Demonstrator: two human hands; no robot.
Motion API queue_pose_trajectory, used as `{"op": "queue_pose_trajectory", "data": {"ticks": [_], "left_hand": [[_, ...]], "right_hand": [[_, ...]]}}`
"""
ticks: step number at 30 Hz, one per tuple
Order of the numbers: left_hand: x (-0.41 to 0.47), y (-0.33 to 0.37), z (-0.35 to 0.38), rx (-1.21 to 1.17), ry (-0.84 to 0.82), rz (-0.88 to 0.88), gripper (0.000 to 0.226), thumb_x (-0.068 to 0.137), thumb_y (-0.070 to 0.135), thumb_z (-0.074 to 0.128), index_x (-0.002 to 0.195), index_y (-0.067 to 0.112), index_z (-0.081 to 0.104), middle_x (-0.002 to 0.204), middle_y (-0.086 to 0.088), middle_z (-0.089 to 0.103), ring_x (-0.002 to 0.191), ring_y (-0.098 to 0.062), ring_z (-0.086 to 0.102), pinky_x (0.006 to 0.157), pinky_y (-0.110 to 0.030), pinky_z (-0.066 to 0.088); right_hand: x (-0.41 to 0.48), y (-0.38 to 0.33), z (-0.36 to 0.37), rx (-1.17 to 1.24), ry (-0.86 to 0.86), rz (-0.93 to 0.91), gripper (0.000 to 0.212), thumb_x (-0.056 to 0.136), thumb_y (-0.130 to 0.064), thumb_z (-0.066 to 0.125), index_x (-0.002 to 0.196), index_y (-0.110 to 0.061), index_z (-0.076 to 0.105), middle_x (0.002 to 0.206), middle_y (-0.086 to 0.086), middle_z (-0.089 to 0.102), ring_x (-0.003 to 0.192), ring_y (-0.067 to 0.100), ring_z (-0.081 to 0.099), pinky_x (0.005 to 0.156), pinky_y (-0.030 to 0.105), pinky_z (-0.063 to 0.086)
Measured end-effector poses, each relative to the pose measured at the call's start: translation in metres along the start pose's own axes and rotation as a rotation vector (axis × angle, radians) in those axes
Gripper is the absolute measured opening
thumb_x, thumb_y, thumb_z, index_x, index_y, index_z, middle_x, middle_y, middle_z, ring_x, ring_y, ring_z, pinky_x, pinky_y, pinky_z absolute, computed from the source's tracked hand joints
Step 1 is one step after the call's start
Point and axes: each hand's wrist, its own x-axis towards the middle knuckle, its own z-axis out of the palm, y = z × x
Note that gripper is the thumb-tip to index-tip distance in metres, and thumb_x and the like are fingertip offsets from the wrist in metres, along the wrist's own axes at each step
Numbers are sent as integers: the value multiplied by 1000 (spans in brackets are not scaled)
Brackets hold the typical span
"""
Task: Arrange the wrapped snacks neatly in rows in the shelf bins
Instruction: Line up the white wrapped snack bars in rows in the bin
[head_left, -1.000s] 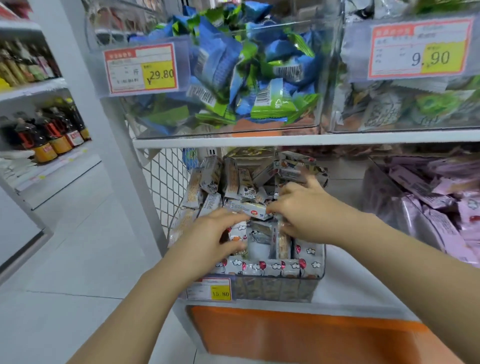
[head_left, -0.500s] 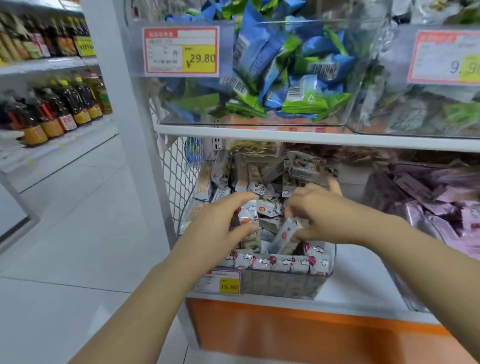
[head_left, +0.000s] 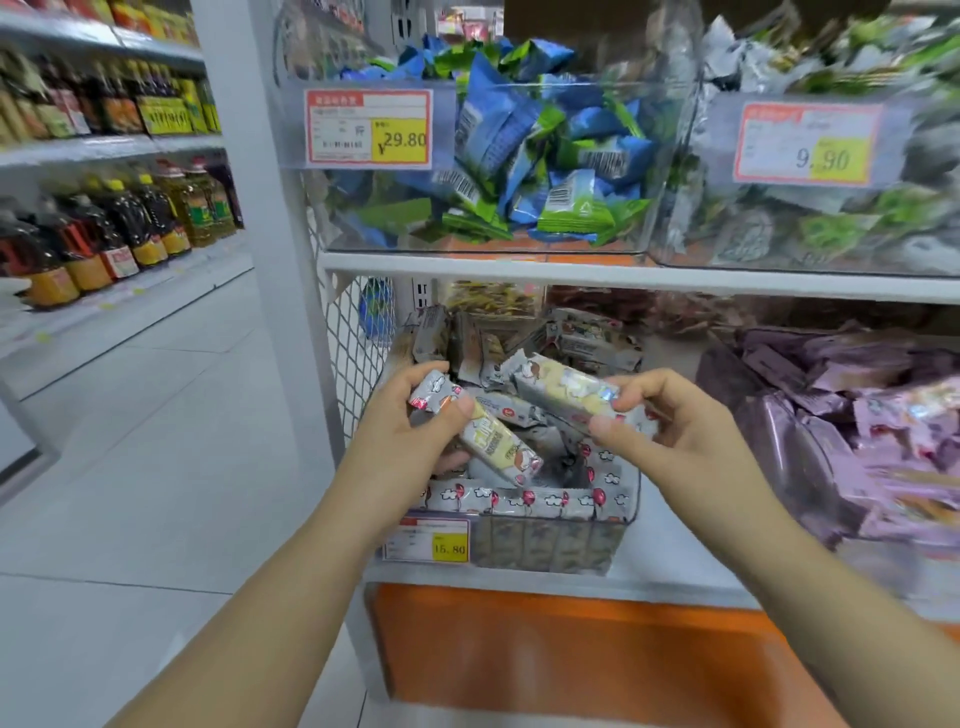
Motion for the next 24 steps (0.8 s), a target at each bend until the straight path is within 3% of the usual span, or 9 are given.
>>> {"op": "queue_pose_trajectory", "data": {"ticks": [5,9,12,14,17,19,21,24], "left_hand": [[-9,-5,-4,-179,-71,-159,31,92,14,58,121,24,54,105,-7,68,90,-13,70,81,-34,57],[-10,-3,-19,-145,-132,-157,35,92,9,58,122,27,53,108,-8,68,93,-19,70,84,-38,56],[-13,-2,-27,-114,-139,-97,36,87,11,64,115,31,54,102,-2,70,87,-17,71,77,-34,57],[-16,0,-28,-127,-150,-61,33,83,14,68,108,31,55,101,2,71,83,-11,71,67,-25,56],[-20,2,-26,-82,-176,-31,39,70,33,72,106,26,59,105,2,70,87,-9,70,62,-19,52],[-22,2,-23,-18,-200,-1,44,65,43,69,105,25,61,107,3,69,90,-9,69,64,-18,51],[-24,2,-20,27,-215,13,31,75,42,66,102,27,63,103,5,69,87,-4,68,65,-18,51],[-25,5,-18,59,-234,14,15,90,35,55,99,27,65,95,6,72,88,-6,68,74,-23,55]], "right_hand": [[-8,-11,17,177,62,34,9,80,-15,66,85,-17,58,88,-11,70,84,13,67,75,25,56],[0,-24,7,159,18,60,43,66,-20,73,104,-31,57,103,-11,66,95,11,62,80,26,53],[3,-35,7,173,-98,101,42,67,-7,71,103,-23,56,85,-7,68,76,7,65,68,19,52],[1,-40,15,156,-239,127,39,65,-8,71,101,-16,58,80,-4,71,73,8,66,66,17,51],[-4,-42,30,9,-417,149,44,62,-22,74,104,-15,63,93,12,71,81,17,65,77,27,55],[-3,-40,37,-85,-436,151,51,64,-32,79,110,-21,62,98,24,67,84,21,63,93,45,51],[-1,-39,40,-109,-418,171,56,64,-40,83,113,-26,61,97,29,63,81,25,57,94,60,43],[4,-39,39,-152,-414,160,57,64,-42,78,115,-27,59,90,21,65,80,25,60,88,57,46]]}}
